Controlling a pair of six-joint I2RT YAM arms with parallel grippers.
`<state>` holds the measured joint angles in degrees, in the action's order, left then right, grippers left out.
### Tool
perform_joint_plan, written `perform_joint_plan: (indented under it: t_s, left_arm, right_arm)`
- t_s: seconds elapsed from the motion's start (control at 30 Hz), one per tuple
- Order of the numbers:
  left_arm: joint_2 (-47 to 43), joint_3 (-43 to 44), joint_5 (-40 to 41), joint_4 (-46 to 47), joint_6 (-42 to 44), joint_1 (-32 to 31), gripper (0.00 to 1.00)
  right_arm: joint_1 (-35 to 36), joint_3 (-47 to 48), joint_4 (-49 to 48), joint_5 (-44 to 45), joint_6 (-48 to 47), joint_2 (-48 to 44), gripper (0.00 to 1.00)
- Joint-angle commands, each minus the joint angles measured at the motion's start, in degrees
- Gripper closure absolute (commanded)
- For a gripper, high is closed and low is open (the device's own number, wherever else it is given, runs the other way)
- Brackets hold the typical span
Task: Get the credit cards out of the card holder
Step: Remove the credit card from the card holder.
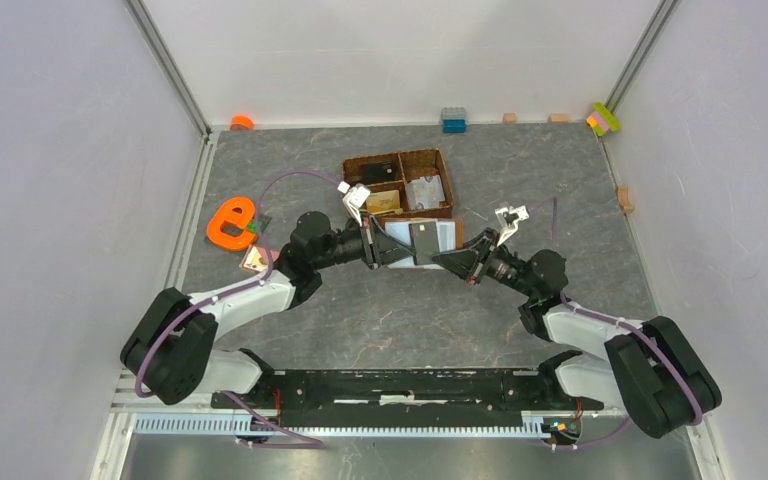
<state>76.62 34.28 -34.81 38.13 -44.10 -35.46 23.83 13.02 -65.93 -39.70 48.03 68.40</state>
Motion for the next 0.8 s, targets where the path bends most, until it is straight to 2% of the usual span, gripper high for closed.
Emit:
perform_joint_plan:
  t_s: [0.0,0.3,0.37,0.4,0.5,0.6,0.77]
  left_arm:
    - [-0.4,-0.3,0.3,3.6,-2.0,0.7,0.98]
    - [-0.3,-0.3,-0.3,4.1,-2.0,0.9,0.98]
    - [0.1,-0.2,-1.8,5.4,-2.4,0.8,0.90]
    - [0.3,-0.2,-2.3,6.2,-2.8,0.8,0.83]
    - [1.3,0.1,-3.8,7.7,-3.5,0.4,0.69]
    - [1.8,0.4,-4.4,8.0,-3.7,0.2,0.66]
    - [2.6,1.0,-5.4,8.0,-4.0,-0.1,0.63]
  right_arm:
    - [-0.7,-0.3,-2.3,0.3,0.0,-1.3,0.89]
    - [-1.6,-1.2,-6.1,-0.6,2.6,-0.2,0.95]
    - [-1.6,-0.9,-8.2,-1.7,4.1,1.0,0.95]
    - [-1.6,-0.9,-9.7,-2.3,5.1,1.9,0.96]
    - [-1.4,-1.1,-18.0,-4.3,10.4,4.9,0.98]
    - [-1.1,-0.8,-23.6,-6.1,14.0,7.7,1.00]
    - [-0.3,-0.2,-22.5,-6.1,13.4,8.3,1.00]
